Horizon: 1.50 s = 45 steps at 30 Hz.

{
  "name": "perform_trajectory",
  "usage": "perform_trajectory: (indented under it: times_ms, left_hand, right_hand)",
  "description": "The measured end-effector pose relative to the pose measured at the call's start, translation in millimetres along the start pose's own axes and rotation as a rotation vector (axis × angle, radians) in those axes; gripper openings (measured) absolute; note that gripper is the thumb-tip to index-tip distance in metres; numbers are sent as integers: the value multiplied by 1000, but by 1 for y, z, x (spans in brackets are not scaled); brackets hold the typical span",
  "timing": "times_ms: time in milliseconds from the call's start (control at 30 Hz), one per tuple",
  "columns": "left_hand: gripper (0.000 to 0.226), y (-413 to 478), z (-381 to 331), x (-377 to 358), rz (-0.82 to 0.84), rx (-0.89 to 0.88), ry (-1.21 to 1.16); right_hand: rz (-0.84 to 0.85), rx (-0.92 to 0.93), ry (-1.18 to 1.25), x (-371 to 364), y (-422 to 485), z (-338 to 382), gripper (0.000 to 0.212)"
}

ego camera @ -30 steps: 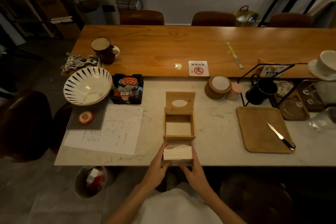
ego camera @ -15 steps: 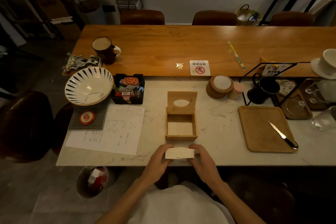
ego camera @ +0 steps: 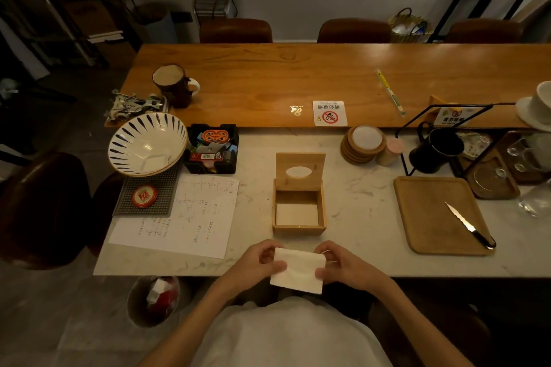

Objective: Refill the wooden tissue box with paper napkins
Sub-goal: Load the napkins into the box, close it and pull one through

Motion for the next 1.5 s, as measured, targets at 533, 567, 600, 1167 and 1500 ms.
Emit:
perform_trajectory:
  times_ms: [533,567,600,1167,1500]
  left_hand:
    - [64,49,-51,38,-99,43,-203]
    - [64,51,-50,35,-75,65,-231]
    - [64,52,-50,33,-65,74,-247]
    - [43,56,-42,29,-73,96,-282]
    - [40,59,-36,28,-111,107,-240]
  right_hand:
    - [-201,426,-983,41,53,155,50]
    - [-141,373,-959,37,62,154,53]
    - [-88,323,-948,35,71,153,55]
    - [248,110,-1206,-4,115,126,65]
    - [302,125,-1258,-8,122,127,75]
Point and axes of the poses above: each hand's wrist, its own y-axis towards the middle knuckle, its own x-axis out of the back of the hand, z = x × y, the point moved 8 cm from there along y, towards the middle knuckle, and after that the axes turned 13 degrees about -z, right-handed, at the moved point
